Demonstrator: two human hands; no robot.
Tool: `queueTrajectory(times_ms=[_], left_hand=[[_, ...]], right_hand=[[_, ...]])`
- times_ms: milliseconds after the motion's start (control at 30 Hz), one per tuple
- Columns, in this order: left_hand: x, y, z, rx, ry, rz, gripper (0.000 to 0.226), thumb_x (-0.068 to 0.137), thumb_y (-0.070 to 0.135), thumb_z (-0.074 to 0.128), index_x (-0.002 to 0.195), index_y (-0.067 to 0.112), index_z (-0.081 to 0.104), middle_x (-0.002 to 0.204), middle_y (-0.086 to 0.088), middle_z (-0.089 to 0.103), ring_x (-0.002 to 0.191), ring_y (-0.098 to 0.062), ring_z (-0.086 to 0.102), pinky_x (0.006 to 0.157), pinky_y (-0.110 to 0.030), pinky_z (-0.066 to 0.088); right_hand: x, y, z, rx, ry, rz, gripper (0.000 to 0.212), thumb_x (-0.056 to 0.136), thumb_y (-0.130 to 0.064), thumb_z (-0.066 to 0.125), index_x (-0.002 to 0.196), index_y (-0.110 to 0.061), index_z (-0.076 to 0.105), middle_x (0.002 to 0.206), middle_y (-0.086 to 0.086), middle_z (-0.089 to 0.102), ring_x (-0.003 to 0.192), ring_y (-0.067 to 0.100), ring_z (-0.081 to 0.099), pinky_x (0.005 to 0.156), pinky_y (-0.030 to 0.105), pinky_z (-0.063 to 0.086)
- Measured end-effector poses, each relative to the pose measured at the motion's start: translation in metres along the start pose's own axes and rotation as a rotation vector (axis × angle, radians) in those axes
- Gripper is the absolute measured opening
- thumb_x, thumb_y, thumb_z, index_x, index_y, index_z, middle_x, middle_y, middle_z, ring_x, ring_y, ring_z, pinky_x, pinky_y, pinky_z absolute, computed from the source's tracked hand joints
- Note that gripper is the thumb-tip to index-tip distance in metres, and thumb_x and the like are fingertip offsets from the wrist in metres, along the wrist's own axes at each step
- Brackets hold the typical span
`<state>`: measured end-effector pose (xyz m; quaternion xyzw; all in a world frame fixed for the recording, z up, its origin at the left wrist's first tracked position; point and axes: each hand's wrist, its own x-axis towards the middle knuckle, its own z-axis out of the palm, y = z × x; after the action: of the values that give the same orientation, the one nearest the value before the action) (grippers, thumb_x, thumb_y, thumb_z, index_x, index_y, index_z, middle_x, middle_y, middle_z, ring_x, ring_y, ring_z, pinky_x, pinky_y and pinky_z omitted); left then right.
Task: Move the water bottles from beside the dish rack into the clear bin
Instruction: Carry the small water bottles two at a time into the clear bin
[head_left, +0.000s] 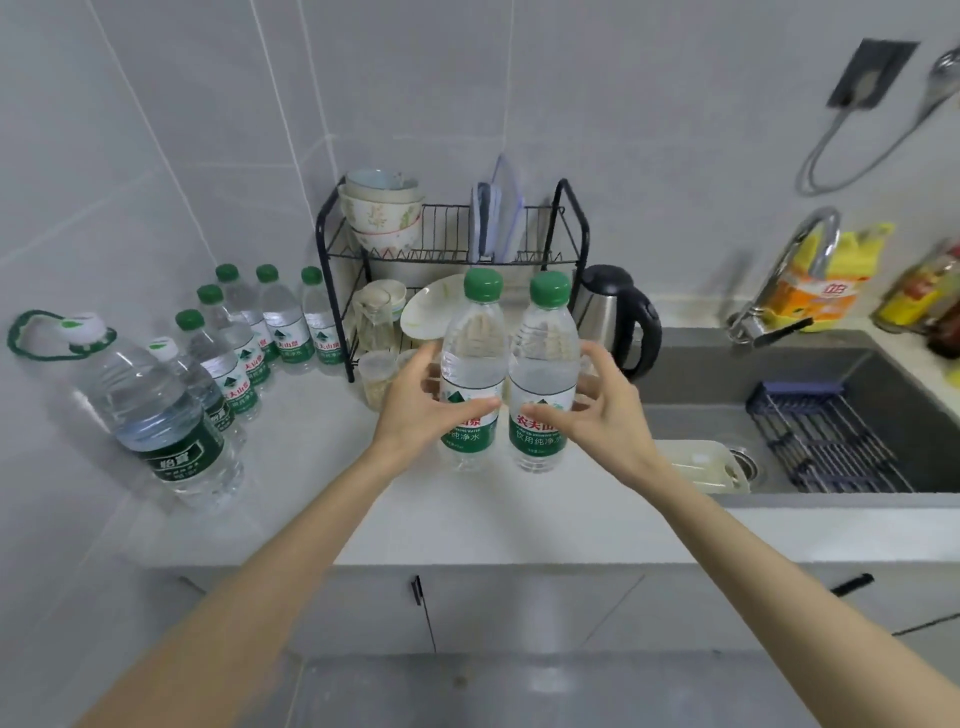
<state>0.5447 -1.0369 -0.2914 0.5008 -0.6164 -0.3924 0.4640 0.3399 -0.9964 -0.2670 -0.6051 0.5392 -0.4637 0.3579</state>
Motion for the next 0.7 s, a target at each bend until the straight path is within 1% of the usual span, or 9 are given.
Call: queueTrajectory(times_ms=[67,133,200,267,367,467,500,600,700], left_hand=[[0.006,0.025,0.01,0.002,-0.054,0.073,0.07,0.048,0.041,0.088,0.11,0.042,0.054,0.109,0.012,0.069,0.101,-0.006,0.065,0.082,-0.023,0.053],[0.009,0.045,0.02,-0.007,-0.093,0.118,0.067,0.052,0.036,0.09,0.107,0.043,0.054,0.106,0.013,0.069,0.099,-0.005,0.065,0.08,-0.022,0.052],[0.01,0.065,0.036,-0.018,-0.138,0.159,0.065,0.05,0.041,0.09,0.104,0.045,0.054,0.106,0.013,0.068,0.099,-0.005,0.065,0.081,-0.024,0.052],[0.01,0.083,0.055,-0.035,-0.183,0.192,0.071,0.048,0.045,0.089,0.111,0.042,0.056,0.108,0.011,0.068,0.099,-0.007,0.065,0.081,-0.026,0.054],[0.005,0.112,0.092,-0.065,-0.256,0.237,0.075,0.056,0.03,0.091,0.122,0.026,0.055,0.106,0.011,0.068,0.095,-0.004,0.065,0.074,-0.017,0.054],[-0.003,0.139,0.133,-0.104,-0.326,0.281,0.07,0.057,0.026,0.091,0.117,0.026,0.055,0.1,0.014,0.067,0.092,0.0,0.065,0.073,-0.014,0.055],[-0.007,0.149,0.15,-0.109,-0.36,0.302,0.07,0.057,0.029,0.091,0.117,0.027,0.055,0.101,0.014,0.067,0.092,0.0,0.065,0.074,-0.016,0.056],[-0.024,0.177,0.198,-0.132,-0.454,0.357,0.075,0.054,0.04,0.09,0.12,0.03,0.055,0.107,0.009,0.069,0.095,-0.008,0.067,0.081,-0.03,0.057],[-0.051,0.208,0.251,-0.183,-0.523,0.399,0.071,0.058,0.034,0.09,0.119,0.03,0.055,0.106,0.009,0.069,0.095,-0.009,0.065,0.08,-0.028,0.054]], right_hand=[[-0.01,-0.017,-0.022,-0.024,0.068,-0.026,0.064,0.068,-0.012,0.086,0.119,-0.025,0.05,0.099,-0.014,0.072,0.09,0.002,0.07,0.082,0.024,0.057],[-0.021,-0.029,-0.04,-0.042,0.128,-0.039,0.062,0.068,-0.012,0.086,0.116,-0.028,0.051,0.094,-0.017,0.072,0.088,0.002,0.07,0.076,0.02,0.056],[-0.033,-0.039,-0.06,-0.056,0.206,-0.047,0.061,0.068,-0.014,0.086,0.117,-0.026,0.052,0.093,-0.018,0.072,0.088,0.003,0.071,0.078,0.025,0.058],[-0.047,-0.046,-0.081,-0.062,0.28,-0.047,0.061,0.069,-0.013,0.086,0.119,-0.021,0.052,0.093,-0.016,0.073,0.088,0.003,0.071,0.079,0.03,0.059],[-0.07,-0.054,-0.116,-0.063,0.383,-0.048,0.064,0.069,-0.011,0.085,0.123,-0.019,0.051,0.093,-0.012,0.074,0.088,0.005,0.072,0.077,0.03,0.059],[-0.098,-0.059,-0.153,-0.077,0.484,-0.049,0.065,0.07,-0.011,0.085,0.125,-0.018,0.052,0.096,-0.012,0.073,0.087,0.004,0.071,0.073,0.024,0.058],[-0.11,-0.061,-0.168,-0.082,0.52,-0.049,0.065,0.07,-0.011,0.085,0.125,-0.018,0.052,0.099,-0.01,0.074,0.088,0.005,0.072,0.073,0.025,0.059],[-0.147,-0.061,-0.211,-0.134,0.635,-0.049,0.063,0.07,-0.015,0.086,0.122,-0.024,0.053,0.1,-0.004,0.075,0.088,0.008,0.072,0.074,0.029,0.059],[-0.189,-0.058,-0.257,-0.157,0.739,-0.025,0.063,0.07,-0.015,0.086,0.123,-0.022,0.051,0.098,-0.005,0.075,0.086,0.007,0.072,0.073,0.026,0.058]])
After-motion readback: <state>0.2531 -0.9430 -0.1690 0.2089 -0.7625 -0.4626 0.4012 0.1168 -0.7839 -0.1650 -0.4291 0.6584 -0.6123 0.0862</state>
